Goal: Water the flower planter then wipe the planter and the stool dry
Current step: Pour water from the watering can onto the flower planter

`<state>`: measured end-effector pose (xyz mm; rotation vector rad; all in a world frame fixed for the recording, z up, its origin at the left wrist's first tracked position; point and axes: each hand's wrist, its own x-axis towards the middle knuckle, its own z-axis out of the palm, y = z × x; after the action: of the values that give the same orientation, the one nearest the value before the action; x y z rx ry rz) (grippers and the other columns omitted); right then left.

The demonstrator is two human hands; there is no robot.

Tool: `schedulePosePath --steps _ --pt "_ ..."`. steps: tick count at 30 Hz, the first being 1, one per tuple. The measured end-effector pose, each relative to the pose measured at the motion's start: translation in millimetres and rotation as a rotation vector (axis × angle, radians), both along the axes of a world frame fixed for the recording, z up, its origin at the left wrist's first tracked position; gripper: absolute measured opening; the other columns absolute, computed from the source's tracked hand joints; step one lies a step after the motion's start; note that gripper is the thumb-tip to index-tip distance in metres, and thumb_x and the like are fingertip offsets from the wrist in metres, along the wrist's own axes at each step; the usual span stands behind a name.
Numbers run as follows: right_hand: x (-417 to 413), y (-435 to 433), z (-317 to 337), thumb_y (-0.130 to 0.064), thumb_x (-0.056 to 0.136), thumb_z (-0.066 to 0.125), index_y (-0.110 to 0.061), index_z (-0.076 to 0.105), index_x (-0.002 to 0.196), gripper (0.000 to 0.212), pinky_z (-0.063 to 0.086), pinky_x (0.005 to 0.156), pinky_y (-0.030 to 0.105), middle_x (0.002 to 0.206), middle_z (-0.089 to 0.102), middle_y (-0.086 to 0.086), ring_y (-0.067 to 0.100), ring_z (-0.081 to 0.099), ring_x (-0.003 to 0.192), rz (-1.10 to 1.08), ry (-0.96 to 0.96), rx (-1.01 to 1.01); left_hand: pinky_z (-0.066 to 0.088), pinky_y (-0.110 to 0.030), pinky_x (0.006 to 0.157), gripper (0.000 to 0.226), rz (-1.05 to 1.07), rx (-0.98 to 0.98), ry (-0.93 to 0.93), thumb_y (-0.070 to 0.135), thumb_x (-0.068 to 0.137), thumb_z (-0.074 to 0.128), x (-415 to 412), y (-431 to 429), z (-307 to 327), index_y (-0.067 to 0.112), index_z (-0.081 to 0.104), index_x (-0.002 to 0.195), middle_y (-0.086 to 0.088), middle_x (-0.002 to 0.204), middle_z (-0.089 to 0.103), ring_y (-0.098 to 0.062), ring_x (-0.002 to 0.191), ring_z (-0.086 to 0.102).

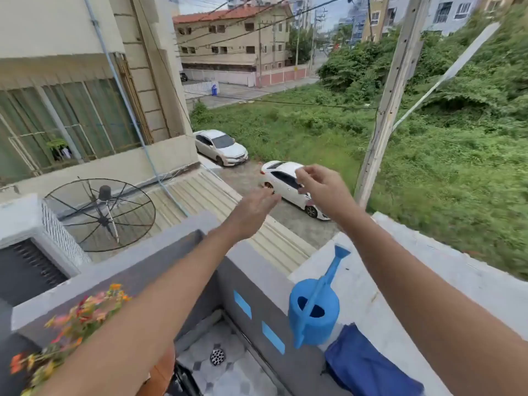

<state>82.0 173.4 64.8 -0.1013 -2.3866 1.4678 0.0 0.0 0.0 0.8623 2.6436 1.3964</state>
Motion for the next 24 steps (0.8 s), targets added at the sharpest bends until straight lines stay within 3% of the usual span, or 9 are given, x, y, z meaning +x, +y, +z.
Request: schedulePosePath --steps 3,5,8,11,14,16,19,22,24 --pt "16 11 -64 -0.037 0.097 0.061 -0.019 0.069 0.104 0.021 0.055 0.066 0.037 0.093 0.073 0.001 0.004 0.069 0.074 -0.155 -0.092 -0.167 0.027 -0.013 0.102 0.065 -0.083 0.053 -0.280 0.070 0.087 0.043 4 17 -60 0.030 0.052 0.137 0.012 0.144 0.049 -0.001 0.129 0.043" --pt "34 13 -114 -0.037 0.095 0.063 -0.020 0.068 0.104 0.021 0.053 0.069 0.033 0.093 0.071 -0.004 0.008 0.068 0.079 -0.270 -0.203 -0.244 0.029 -0.021 0.108 0.073 -0.075 0.102 -0.439 0.074 0.083 0.044 11 26 -107 0.029 0.049 0.140 0.012 0.146 0.047 -0.001 0.130 0.042" --pt "48 12 -164 -0.041 0.094 0.062 -0.021 0.064 0.102 0.021 0.046 0.064 0.025 0.096 0.067 -0.006 0.015 0.065 0.085 -0.451 -0.387 -0.307 0.027 -0.015 0.100 0.071 -0.077 0.090 -0.523 0.074 0.085 0.041 14 41 -161 0.031 0.048 0.141 0.015 0.145 0.047 0.001 0.128 0.042" --pt "54 4 -203 -0.050 0.094 0.058 -0.019 0.062 0.102 0.032 0.047 0.060 0.028 0.097 0.067 -0.004 0.012 0.065 0.080 -0.579 -0.560 -0.284 0.030 -0.020 0.102 0.055 -0.146 0.076 -0.658 0.061 0.092 0.043 21 54 -211 0.032 0.051 0.138 0.015 0.143 0.049 -0.001 0.129 0.044" --pt "54 -8 -218 -0.044 0.094 0.062 -0.005 0.056 0.078 0.043 0.057 0.070 0.048 0.073 0.062 0.002 0.022 0.062 0.066 -0.565 -0.646 -0.279 0.039 -0.023 0.099 0.040 -0.180 0.085 -0.746 0.050 0.095 0.047 33 59 -244 0.032 0.057 0.129 0.012 0.133 0.060 -0.007 0.123 0.054" --pt "51 -13 -223 -0.036 0.094 0.066 0.006 0.062 0.084 0.043 0.060 0.075 0.051 0.074 0.069 0.012 0.028 0.070 0.069 -0.557 -0.666 -0.357 0.045 -0.025 0.094 0.039 -0.195 0.125 -0.764 0.055 0.091 0.048 39 61 -254 0.033 0.062 0.120 0.013 0.119 0.069 -0.008 0.113 0.062" --pt "47 -11 -223 -0.025 0.095 0.065 0.011 0.065 0.099 0.036 0.060 0.074 0.044 0.086 0.075 0.016 0.023 0.072 0.073 -0.568 -0.691 -0.365 0.049 -0.031 0.092 0.040 -0.186 0.149 -0.786 0.060 0.088 0.047 40 63 -257 0.036 0.063 0.116 0.011 0.112 0.071 -0.013 0.110 0.065" --pt "43 -12 -220 -0.020 0.095 0.061 0.001 0.066 0.083 0.025 0.056 0.065 0.036 0.076 0.074 0.006 0.020 0.066 0.067 -0.543 -0.712 -0.310 0.051 -0.038 0.093 0.039 -0.180 0.121 -0.773 0.062 0.090 0.043 40 57 -256 0.039 0.060 0.117 0.010 0.112 0.070 -0.015 0.108 0.065" --pt "36 -19 -215 -0.020 0.094 0.060 0.001 0.065 0.082 0.024 0.050 0.056 0.025 0.066 0.068 -0.001 0.009 0.062 0.056 -0.487 -0.713 -0.265 0.053 -0.033 0.085 0.035 -0.132 0.131 -0.732 0.065 0.089 0.041 42 46 -253 0.046 0.059 0.112 0.016 0.102 0.071 -0.009 0.099 0.066"
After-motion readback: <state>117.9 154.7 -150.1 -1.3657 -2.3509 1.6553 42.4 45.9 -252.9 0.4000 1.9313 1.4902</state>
